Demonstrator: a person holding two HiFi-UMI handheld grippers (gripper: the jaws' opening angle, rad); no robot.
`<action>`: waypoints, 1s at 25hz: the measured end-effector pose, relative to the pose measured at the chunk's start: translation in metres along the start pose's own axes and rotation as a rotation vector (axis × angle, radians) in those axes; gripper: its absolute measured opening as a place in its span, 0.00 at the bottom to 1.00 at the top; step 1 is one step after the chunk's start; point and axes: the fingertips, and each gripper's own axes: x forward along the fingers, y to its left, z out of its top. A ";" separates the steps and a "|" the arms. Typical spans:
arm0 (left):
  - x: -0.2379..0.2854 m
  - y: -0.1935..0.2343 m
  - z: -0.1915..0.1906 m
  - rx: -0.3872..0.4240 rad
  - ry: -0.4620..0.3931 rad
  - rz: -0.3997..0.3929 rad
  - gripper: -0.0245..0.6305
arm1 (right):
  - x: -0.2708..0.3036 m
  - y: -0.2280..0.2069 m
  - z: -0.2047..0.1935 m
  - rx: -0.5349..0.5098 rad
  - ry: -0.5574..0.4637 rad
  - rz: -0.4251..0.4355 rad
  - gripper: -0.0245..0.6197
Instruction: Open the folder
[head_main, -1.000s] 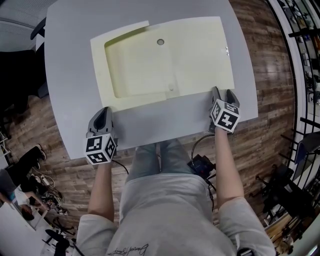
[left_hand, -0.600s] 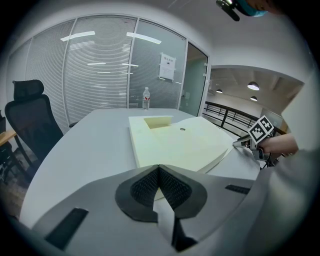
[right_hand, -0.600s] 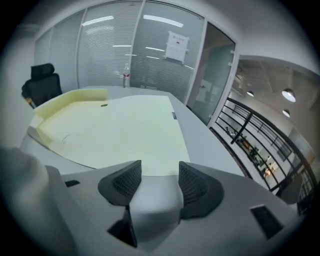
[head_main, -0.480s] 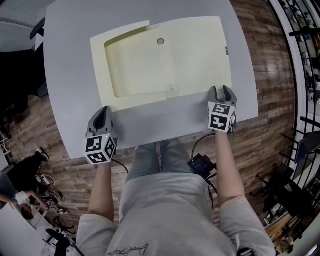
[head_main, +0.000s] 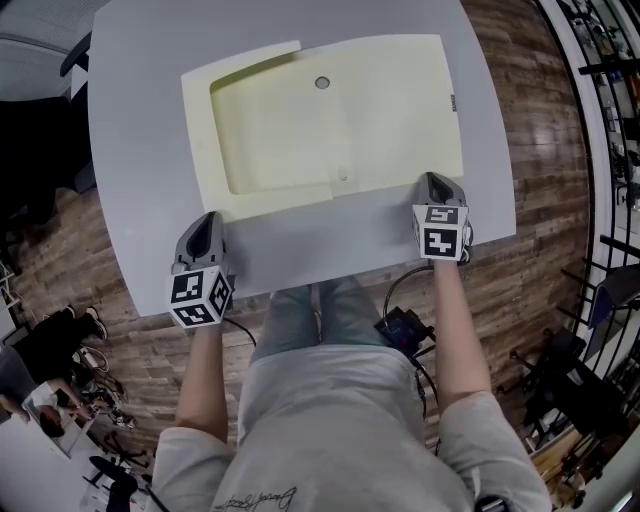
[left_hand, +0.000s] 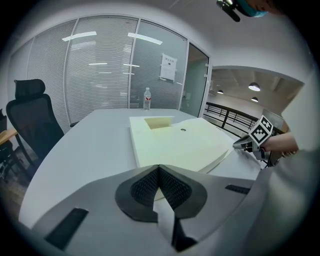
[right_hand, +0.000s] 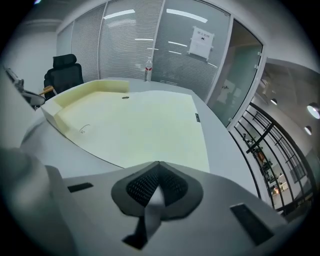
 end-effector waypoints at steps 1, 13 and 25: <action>0.000 0.000 0.000 -0.001 0.001 -0.001 0.05 | 0.000 -0.001 -0.001 0.002 0.000 -0.001 0.07; 0.002 -0.001 0.001 -0.010 0.004 -0.010 0.05 | 0.003 -0.007 -0.003 0.070 -0.010 0.010 0.07; 0.006 -0.003 0.000 0.044 0.046 -0.047 0.05 | 0.003 -0.009 0.002 0.064 0.023 -0.031 0.07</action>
